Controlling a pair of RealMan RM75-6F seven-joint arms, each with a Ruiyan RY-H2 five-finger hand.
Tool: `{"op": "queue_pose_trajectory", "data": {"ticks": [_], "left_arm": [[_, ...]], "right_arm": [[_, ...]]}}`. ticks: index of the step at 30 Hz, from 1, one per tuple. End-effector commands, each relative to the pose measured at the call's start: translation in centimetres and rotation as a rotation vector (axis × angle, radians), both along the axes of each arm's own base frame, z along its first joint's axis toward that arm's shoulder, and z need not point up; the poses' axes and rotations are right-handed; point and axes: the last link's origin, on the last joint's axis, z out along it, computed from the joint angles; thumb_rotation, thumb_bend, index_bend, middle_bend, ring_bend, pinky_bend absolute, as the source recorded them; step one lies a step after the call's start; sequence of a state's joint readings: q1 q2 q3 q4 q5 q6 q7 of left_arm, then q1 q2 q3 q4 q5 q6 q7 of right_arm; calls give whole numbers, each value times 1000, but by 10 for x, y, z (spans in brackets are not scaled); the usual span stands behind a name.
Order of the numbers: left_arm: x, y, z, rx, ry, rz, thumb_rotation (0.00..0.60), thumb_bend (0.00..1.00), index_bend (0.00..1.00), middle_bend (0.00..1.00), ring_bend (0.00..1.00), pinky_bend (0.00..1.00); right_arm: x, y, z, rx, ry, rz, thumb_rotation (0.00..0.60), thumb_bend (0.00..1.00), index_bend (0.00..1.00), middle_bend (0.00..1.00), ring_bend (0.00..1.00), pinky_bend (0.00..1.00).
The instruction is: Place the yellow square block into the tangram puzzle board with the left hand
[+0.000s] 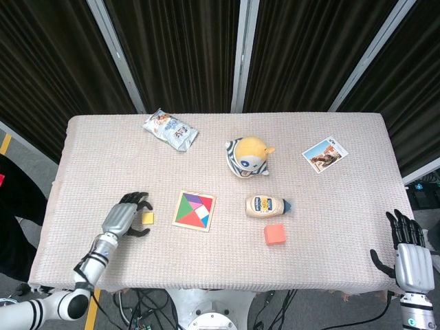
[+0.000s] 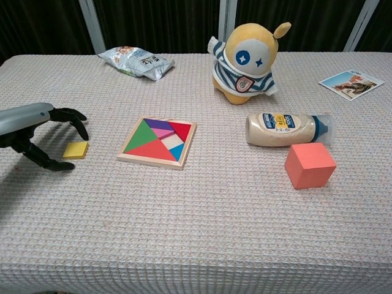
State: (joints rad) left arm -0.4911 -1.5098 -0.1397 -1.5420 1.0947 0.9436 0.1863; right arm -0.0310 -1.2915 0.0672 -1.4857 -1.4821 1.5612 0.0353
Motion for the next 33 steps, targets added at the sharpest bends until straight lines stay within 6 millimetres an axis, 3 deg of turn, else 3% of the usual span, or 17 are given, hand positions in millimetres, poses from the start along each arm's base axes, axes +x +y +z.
{"op": "queue_pose_trajectory", "data": {"ticks": [1,33], "left_arm": [[1,1,-1,-3,0,1,600,222,338,83,0,21],[2,6,0,8,2,44,600,312,450,106,0,22]], "right_arm": [[0,0,0,2,0,-3,600,191,0,0,0,0],[-3,1,-2,14,-1,-24,600,201,0,0,0,0]]}}
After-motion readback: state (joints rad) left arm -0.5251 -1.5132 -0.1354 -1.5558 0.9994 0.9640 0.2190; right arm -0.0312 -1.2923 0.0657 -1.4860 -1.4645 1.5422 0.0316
